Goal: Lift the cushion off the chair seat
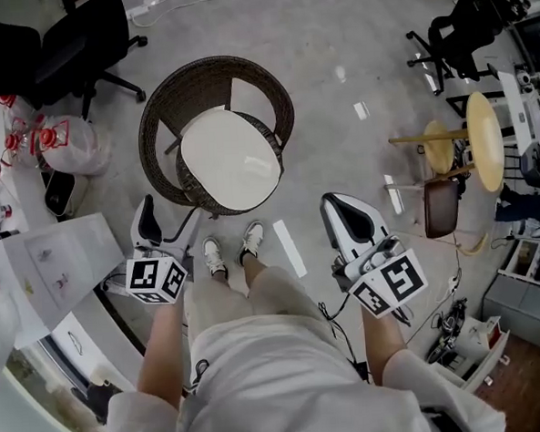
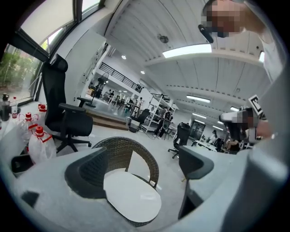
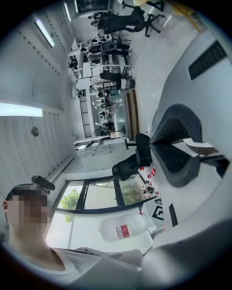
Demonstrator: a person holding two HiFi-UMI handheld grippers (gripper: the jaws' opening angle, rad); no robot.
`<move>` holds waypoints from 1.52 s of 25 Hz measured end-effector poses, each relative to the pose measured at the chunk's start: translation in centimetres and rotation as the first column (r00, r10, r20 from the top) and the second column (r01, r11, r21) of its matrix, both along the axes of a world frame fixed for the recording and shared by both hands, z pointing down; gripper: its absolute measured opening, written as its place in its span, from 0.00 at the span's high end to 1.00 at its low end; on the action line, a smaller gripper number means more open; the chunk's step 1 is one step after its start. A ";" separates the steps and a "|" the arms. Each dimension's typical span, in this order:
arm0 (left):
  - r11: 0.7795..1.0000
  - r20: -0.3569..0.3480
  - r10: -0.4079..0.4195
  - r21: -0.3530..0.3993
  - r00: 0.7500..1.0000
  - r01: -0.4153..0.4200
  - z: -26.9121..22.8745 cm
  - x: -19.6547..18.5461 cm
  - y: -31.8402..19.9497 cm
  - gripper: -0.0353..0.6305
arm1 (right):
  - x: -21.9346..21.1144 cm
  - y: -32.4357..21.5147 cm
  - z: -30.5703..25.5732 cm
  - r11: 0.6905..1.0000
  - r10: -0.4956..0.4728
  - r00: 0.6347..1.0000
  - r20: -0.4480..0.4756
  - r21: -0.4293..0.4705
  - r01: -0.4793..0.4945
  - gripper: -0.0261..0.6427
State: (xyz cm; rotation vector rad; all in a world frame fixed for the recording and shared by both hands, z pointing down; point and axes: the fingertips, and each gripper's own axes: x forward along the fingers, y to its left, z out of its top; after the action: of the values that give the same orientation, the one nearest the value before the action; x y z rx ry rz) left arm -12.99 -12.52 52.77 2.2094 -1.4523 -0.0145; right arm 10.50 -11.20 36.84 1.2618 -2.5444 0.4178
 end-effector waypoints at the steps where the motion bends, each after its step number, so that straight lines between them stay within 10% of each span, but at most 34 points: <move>1: 1.000 0.025 -0.009 -0.002 1.000 0.009 1.6 0.2 -0.5 0.22 | -0.2 -0.5 1.2 1.000 -0.011 1.000 0.005 -0.019 0.012 0.96; 20: 0.926 0.083 -0.079 -0.363 0.993 0.104 29.8 5.9 -4.7 0.22 | 0.8 -2.9 19.8 0.943 -0.139 0.989 0.045 -0.300 0.146 0.96; 38: 0.836 0.131 -0.091 -0.529 0.987 0.147 41.9 7.9 -8.6 0.22 | 2.9 -3.4 23.9 0.918 -0.142 0.989 0.045 -0.368 0.149 0.96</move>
State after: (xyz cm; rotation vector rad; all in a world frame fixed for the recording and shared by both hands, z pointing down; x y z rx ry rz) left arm -5.11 -21.07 94.64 1.6757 -1.4276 0.4209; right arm 13.45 -14.57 60.78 0.9262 -2.3994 0.8330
